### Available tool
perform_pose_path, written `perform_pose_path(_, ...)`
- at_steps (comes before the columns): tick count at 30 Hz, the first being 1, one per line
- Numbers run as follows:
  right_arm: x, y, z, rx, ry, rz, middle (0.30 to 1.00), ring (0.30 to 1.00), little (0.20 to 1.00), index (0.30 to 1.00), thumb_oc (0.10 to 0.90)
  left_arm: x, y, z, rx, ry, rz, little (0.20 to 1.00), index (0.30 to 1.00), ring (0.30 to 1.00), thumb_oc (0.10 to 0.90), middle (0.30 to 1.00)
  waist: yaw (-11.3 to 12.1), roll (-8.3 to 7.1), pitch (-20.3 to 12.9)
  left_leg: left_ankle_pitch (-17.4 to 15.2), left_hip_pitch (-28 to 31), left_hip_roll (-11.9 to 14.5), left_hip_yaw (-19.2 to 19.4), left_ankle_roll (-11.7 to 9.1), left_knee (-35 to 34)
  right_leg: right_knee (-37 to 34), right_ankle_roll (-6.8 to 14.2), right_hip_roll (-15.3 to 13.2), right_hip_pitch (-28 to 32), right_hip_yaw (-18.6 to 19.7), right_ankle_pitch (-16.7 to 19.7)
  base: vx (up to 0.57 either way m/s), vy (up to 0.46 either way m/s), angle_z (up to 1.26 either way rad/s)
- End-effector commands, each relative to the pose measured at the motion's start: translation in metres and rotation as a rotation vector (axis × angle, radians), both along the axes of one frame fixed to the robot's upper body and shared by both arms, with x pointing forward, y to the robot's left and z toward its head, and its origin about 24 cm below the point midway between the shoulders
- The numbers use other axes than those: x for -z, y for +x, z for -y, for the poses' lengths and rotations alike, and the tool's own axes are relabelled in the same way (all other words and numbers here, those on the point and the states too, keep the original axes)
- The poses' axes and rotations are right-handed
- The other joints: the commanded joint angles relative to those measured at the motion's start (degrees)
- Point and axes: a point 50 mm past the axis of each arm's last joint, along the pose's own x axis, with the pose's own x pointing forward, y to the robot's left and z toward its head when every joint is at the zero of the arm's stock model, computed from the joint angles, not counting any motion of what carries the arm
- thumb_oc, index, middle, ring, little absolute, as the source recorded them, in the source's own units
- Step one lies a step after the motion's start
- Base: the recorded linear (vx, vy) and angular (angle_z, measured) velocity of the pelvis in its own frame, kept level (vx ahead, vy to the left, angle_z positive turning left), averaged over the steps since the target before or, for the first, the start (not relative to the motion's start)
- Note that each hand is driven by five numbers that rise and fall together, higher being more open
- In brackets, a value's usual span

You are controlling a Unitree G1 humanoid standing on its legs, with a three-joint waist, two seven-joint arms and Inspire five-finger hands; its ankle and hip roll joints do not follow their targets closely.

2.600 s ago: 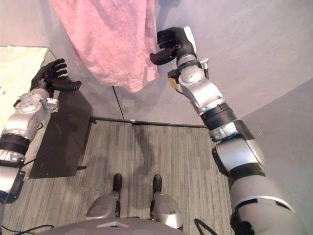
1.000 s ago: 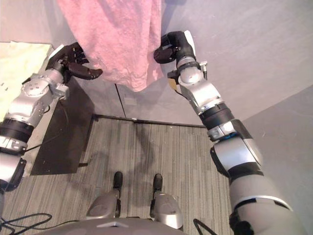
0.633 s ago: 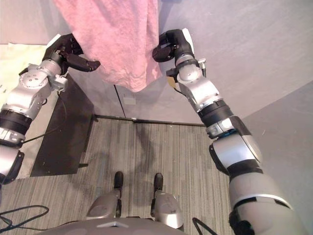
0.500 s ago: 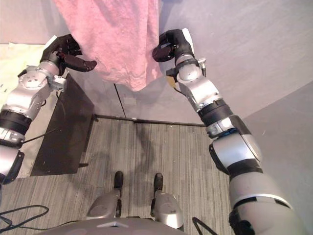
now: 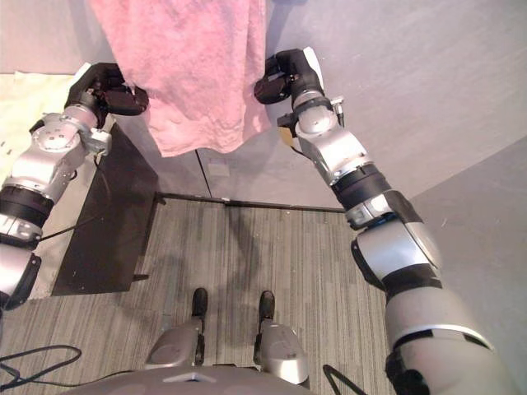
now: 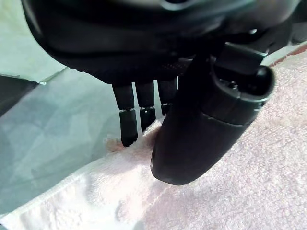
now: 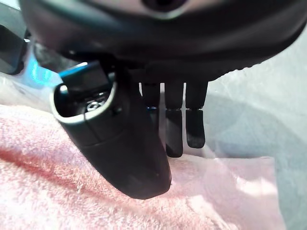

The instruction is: Organize the bathroom.

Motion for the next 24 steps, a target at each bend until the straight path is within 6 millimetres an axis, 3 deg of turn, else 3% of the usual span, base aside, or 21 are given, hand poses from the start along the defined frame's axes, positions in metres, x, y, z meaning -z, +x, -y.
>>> perform_pose_path(1, -0.073, -0.002, -0.011, 0.013, -0.016, 0.247, 0.300, 0.300, 0.300, 0.300, 0.400, -0.070, -0.002, 0.005, -0.012, -0.007, 0.278, 0.300, 0.300, 0.300, 0.400, 0.300, 0.9, -0.16, -5.7, -3.0, -0.2, 4.5, 7.6, -0.5, 5.1, 6.9, 1.1, -2.1, -3.8, 4.3, -7.5, 0.00, 0.000, 0.00)
perform_pose_path(8, -0.067, 0.000, -0.003, 0.083, -0.028, 0.230, 0.300, 0.300, 0.300, 0.300, 0.400, -0.058, -0.003, -0.020, -0.214, -0.111, 0.264, 0.300, 0.300, 0.300, 0.400, 0.300, 1.0, -0.34, -5.8, -3.0, 0.1, 4.6, 7.7, -0.5, 4.9, 6.9, 1.1, -2.1, -3.7, 3.9, -7.6, 0.00, 0.000, 0.00)
perform_pose_path(24, -0.051, 0.001, 0.023, 0.240, 0.012, 0.154, 0.300, 0.300, 0.300, 0.300, 0.400, -0.035, -0.009, -0.040, -0.350, -0.130, 0.212, 0.300, 0.300, 0.300, 0.400, 0.300, 0.7, -0.33, -5.2, -3.2, -0.2, 4.5, 8.0, -0.4, 5.4, 8.2, 0.9, -1.9, -4.3, 4.1, -8.3, 0.00, 0.000, 0.00)
